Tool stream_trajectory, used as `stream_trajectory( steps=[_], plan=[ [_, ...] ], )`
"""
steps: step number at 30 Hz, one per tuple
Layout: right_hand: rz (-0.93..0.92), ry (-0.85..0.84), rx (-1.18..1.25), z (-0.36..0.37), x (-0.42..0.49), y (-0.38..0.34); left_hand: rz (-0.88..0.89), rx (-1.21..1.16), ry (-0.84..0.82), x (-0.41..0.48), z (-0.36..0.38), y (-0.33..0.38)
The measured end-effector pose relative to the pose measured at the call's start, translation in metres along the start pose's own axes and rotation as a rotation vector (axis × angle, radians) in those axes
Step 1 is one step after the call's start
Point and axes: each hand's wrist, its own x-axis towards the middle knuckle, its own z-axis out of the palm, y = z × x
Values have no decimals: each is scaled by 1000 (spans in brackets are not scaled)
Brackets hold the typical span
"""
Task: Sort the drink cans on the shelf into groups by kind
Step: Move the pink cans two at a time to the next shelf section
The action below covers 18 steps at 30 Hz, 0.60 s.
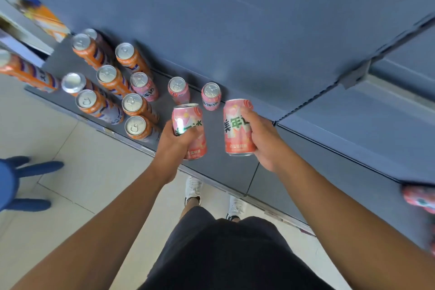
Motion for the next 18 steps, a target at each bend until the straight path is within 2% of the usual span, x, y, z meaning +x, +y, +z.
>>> stream_trajectory(
  steps=[5, 11, 15, 18],
  plan=[
    [-105, -129, -66, -9, -36, -22, 138, 114, -40, -32, 13, 21],
    [-335, -120, -263, -30, -77, -42, 367, 418, 21, -69, 23, 41],
    [-445, -103, -305, -44, -102, -42, 429, 427, 57, -92, 32, 48],
    [-477, -76, -311, -53, -121, -40, 485, 413, 21, -106, 39, 54]
  ],
)
